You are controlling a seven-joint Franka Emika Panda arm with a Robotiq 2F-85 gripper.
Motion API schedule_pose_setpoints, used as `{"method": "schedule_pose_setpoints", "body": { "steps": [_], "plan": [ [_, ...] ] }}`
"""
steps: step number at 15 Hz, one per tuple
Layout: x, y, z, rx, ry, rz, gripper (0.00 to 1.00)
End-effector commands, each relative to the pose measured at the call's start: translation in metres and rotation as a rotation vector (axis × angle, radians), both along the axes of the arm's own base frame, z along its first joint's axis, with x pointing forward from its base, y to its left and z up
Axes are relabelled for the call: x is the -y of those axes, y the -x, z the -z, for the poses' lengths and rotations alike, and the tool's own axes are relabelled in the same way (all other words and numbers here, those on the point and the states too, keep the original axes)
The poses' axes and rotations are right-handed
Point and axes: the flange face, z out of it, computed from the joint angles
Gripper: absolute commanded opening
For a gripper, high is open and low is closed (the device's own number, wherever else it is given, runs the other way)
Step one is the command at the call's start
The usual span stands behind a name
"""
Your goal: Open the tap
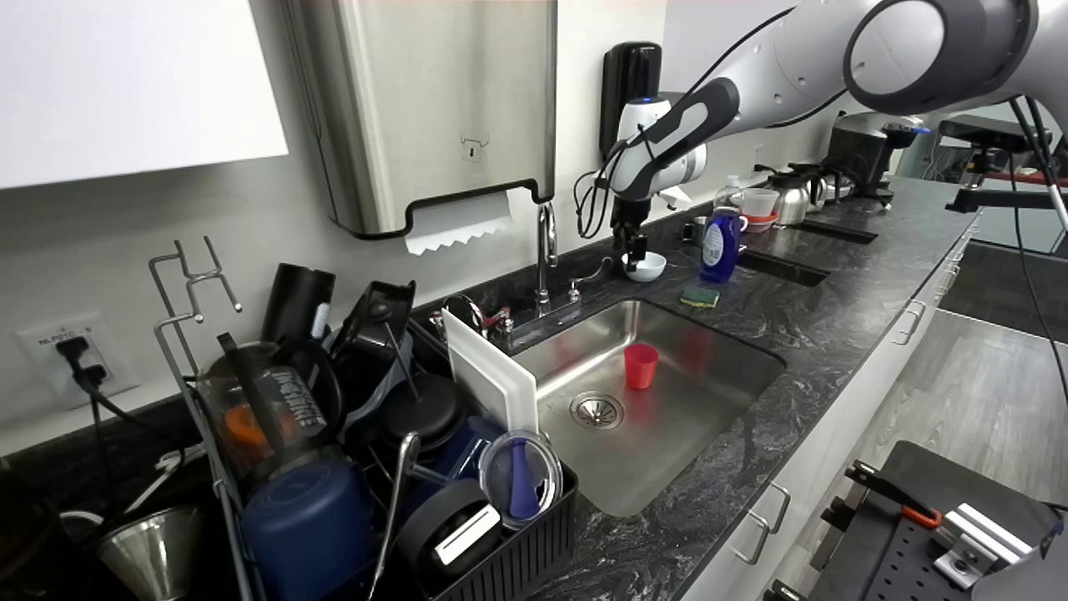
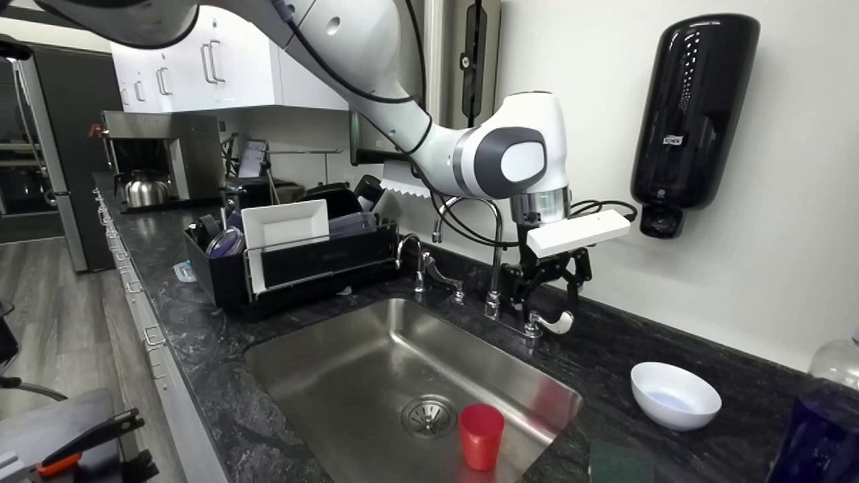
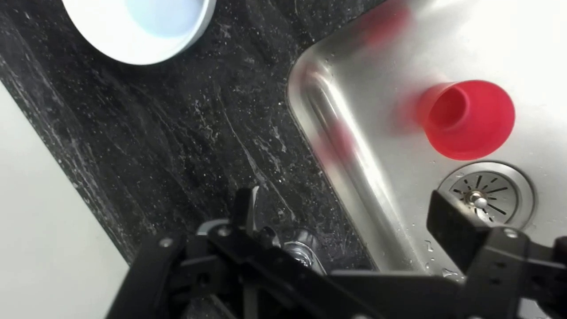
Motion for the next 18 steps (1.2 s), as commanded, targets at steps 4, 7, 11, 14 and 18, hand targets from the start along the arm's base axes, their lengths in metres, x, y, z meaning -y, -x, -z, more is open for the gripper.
{"method": "schedule_pose_setpoints", "body": {
  "steps": [4, 7, 11, 14, 18],
  "plan": [
    [-0.001, -0.019, 0.011, 0.087, 0.022, -0.044, 1.0],
    [-0.005, -0.025, 0.014, 0.112, 0.018, -0.06, 1.0],
    [-0.011, -0.028, 0.014, 0.107, 0.008, -0.089, 1.0],
    [-0.01, -0.028, 0.013, 0.1, 0.003, -0.104, 1.0],
    [-0.004, -0.027, 0.019, 0.086, 0.004, -0.107, 1.0]
  ]
}}
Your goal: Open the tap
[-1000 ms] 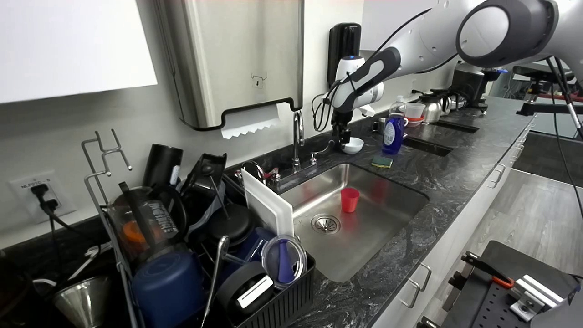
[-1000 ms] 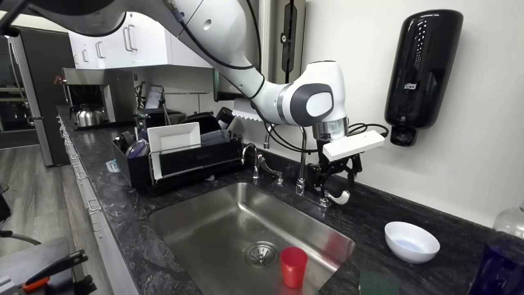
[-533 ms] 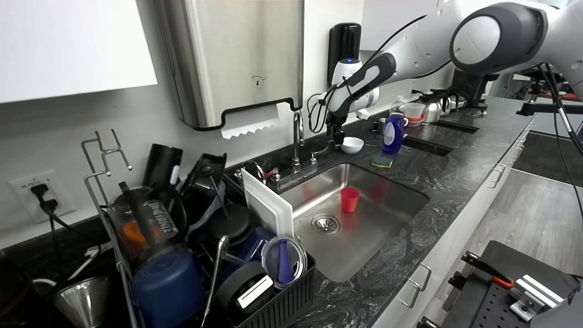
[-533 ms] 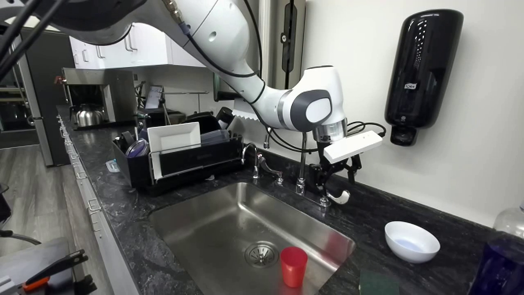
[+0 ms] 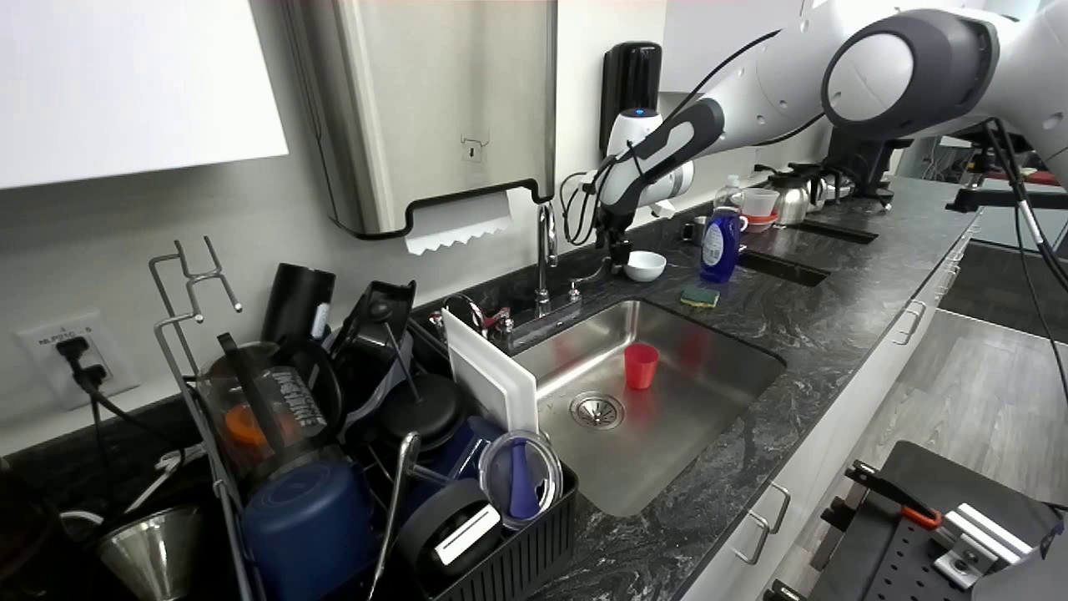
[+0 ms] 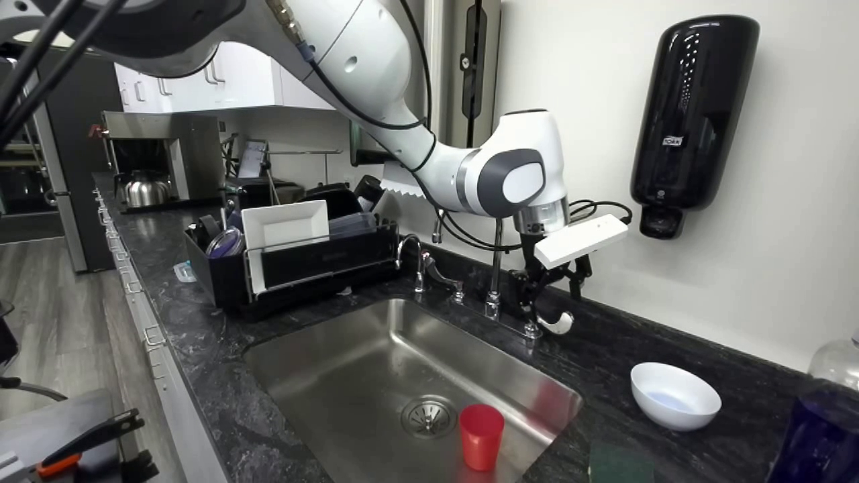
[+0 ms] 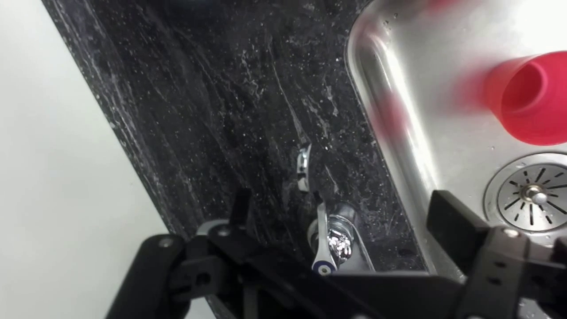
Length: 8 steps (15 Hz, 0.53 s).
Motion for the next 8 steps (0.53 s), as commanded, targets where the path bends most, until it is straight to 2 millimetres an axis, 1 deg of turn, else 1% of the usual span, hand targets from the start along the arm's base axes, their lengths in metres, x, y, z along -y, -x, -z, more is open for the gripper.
{"method": "schedule_pose_setpoints", "body": {
  "steps": [1, 5, 8],
  "plan": [
    [0.008, -0.002, 0.008, -0.016, -0.007, -0.025, 1.0],
    [0.011, 0.0, 0.02, -0.038, -0.014, -0.027, 1.0],
    [0.008, 0.004, 0.026, -0.096, -0.03, -0.035, 1.0]
  ]
}}
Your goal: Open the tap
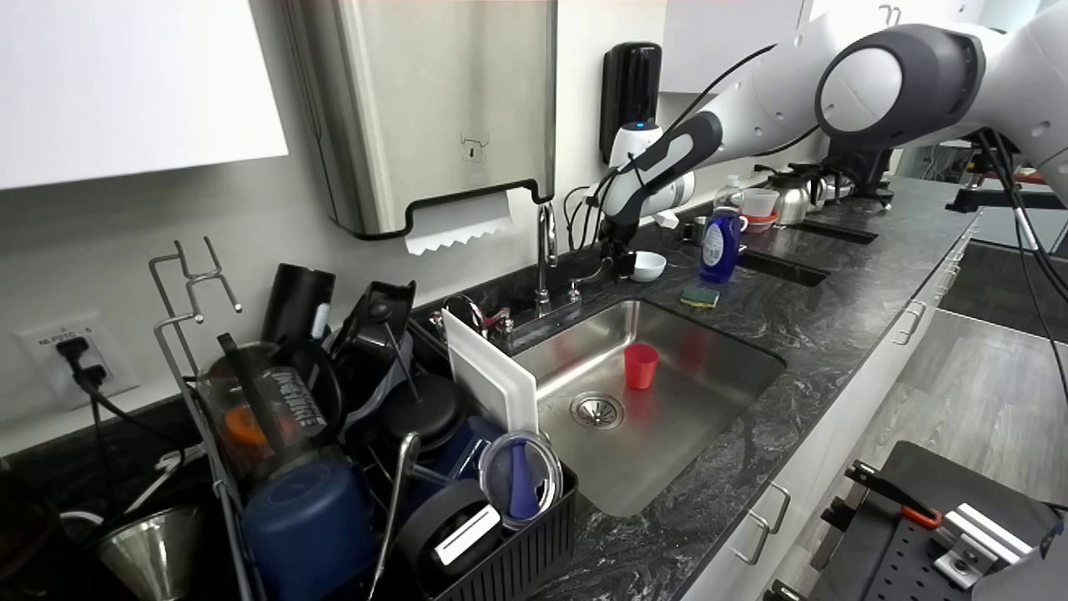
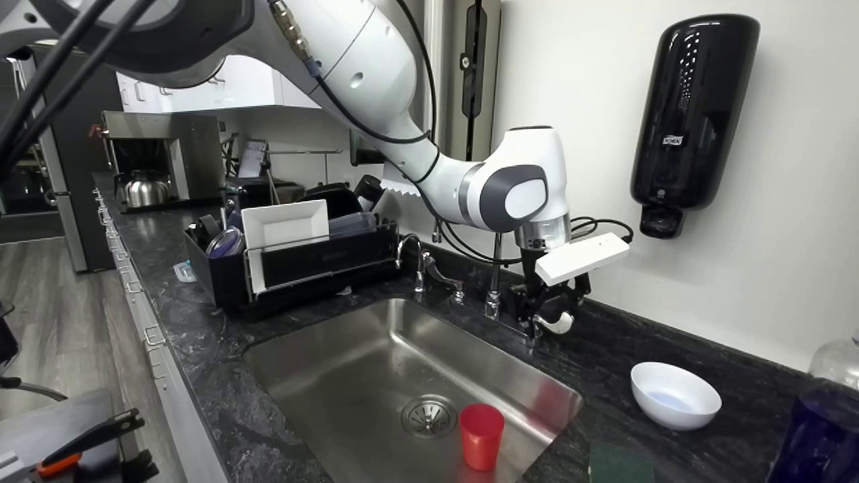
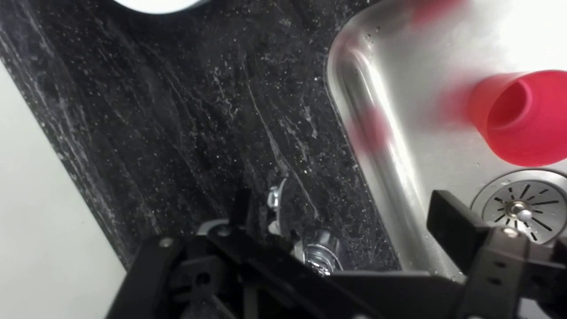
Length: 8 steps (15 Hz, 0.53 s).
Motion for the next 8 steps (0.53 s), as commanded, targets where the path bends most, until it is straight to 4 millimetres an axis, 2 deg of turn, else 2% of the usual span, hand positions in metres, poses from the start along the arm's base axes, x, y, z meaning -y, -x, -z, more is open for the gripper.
{"method": "schedule_pose_setpoints", "body": {
  "steps": [1, 8],
  "plan": [
    [-0.001, 0.001, -0.001, -0.066, -0.029, -0.034, 1.0],
    [0.0, 0.001, -0.014, -0.117, -0.04, -0.037, 1.0]
  ]
}}
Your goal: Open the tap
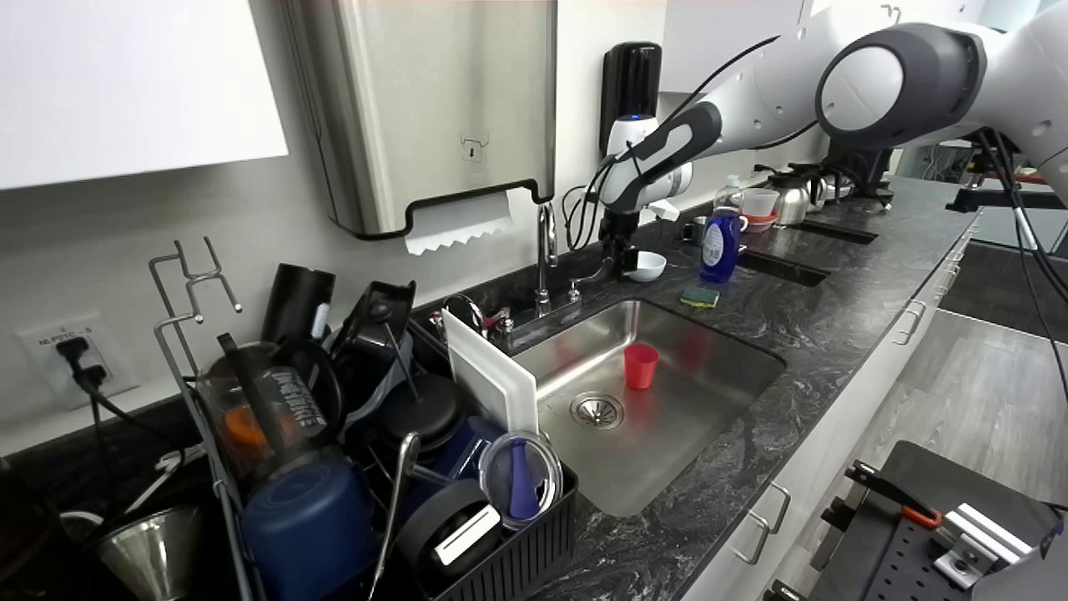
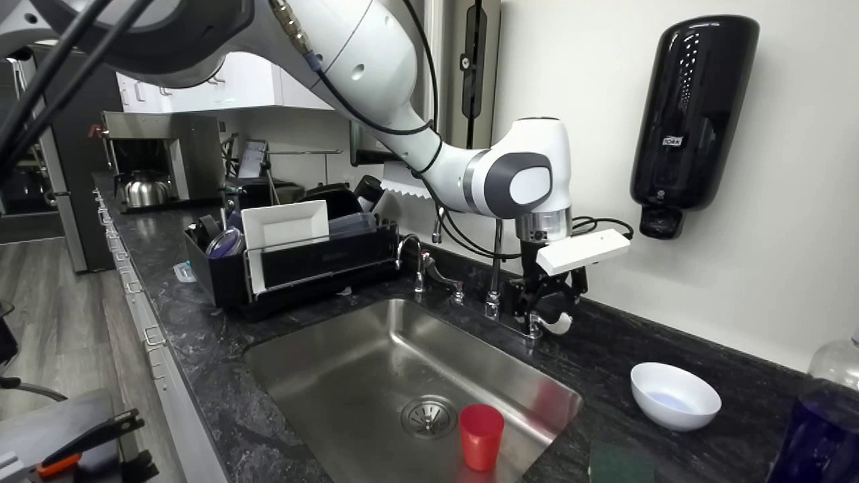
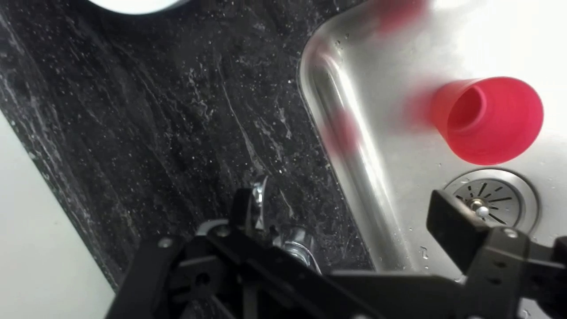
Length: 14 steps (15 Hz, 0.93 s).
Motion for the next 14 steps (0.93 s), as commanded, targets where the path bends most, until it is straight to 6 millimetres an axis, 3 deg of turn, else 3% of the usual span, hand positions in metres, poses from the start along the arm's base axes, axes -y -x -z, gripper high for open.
{"method": "schedule_pose_setpoints", "body": {
  "steps": [1, 14],
  "plan": [
    [0.001, 0.002, -0.004, -0.039, -0.029, -0.026, 1.0],
    [0.0, 0.002, 0.016, -0.066, -0.043, -0.02, 1.0]
  ]
}}
